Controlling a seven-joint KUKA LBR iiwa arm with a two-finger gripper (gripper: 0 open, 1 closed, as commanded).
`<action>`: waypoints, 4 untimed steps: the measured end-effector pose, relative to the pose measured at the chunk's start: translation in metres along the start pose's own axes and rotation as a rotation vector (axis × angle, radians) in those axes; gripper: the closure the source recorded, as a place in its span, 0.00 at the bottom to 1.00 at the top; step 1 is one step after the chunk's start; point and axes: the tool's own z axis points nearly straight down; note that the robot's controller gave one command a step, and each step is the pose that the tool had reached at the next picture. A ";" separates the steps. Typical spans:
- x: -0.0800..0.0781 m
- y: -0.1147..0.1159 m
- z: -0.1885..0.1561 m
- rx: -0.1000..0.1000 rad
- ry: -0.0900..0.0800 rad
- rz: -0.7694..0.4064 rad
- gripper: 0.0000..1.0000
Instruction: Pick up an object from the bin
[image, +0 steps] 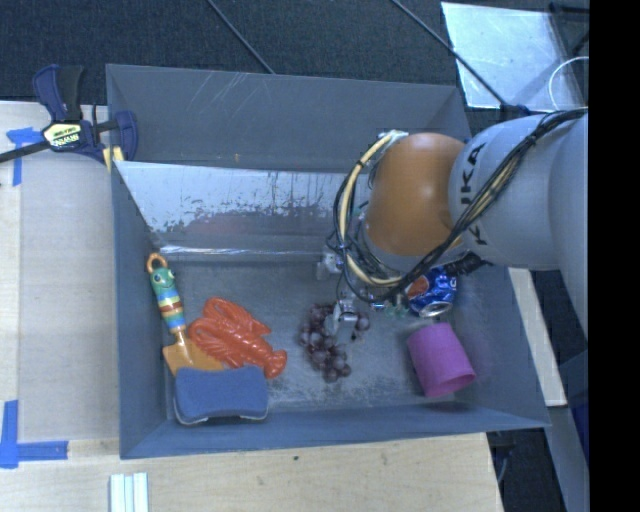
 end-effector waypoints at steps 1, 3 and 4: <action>0.008 0.010 -0.067 0.001 -0.016 0.031 0.00; 0.013 -0.006 0.027 0.003 -0.015 -0.474 0.00; 0.013 -0.014 0.026 -0.001 -0.012 -0.361 1.00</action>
Offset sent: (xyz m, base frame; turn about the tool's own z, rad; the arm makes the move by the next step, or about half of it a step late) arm -0.0271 -0.0157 0.0023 -0.0663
